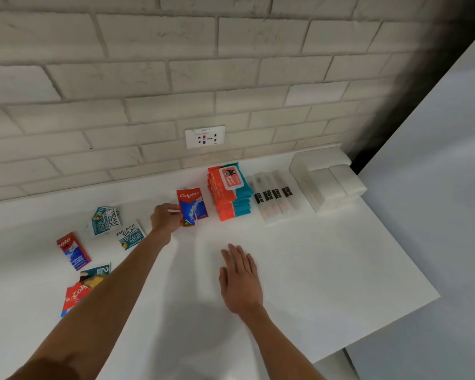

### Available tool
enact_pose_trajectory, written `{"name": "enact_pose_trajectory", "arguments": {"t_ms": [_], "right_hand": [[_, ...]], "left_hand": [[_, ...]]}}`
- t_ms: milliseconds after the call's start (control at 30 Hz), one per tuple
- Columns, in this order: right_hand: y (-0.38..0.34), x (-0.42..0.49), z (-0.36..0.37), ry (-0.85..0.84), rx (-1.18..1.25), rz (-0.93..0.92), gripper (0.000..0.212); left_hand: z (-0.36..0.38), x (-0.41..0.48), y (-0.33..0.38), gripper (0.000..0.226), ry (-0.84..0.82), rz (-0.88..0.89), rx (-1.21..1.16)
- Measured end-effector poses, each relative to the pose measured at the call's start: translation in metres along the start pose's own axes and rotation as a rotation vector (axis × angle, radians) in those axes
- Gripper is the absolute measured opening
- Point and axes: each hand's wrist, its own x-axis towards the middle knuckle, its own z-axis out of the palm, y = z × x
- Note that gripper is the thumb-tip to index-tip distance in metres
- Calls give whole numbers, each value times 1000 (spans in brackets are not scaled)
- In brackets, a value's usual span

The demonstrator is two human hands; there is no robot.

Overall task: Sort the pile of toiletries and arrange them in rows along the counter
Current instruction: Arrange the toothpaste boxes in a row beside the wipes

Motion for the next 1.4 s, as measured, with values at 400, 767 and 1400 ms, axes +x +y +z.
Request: {"name": "enact_pose_trajectory", "arguments": {"t_ms": [400,767,1400], "right_hand": [[0,-1,-3,26,4,-5,51],[-1,0,-3,30,3,7,51],[0,0,-2,24,9,9,51]], "left_hand": [[21,32,10,12,36,-40,110],[15,11,4,42,19,362,501],[13,-3,-11,48,-119,551,845]]}}
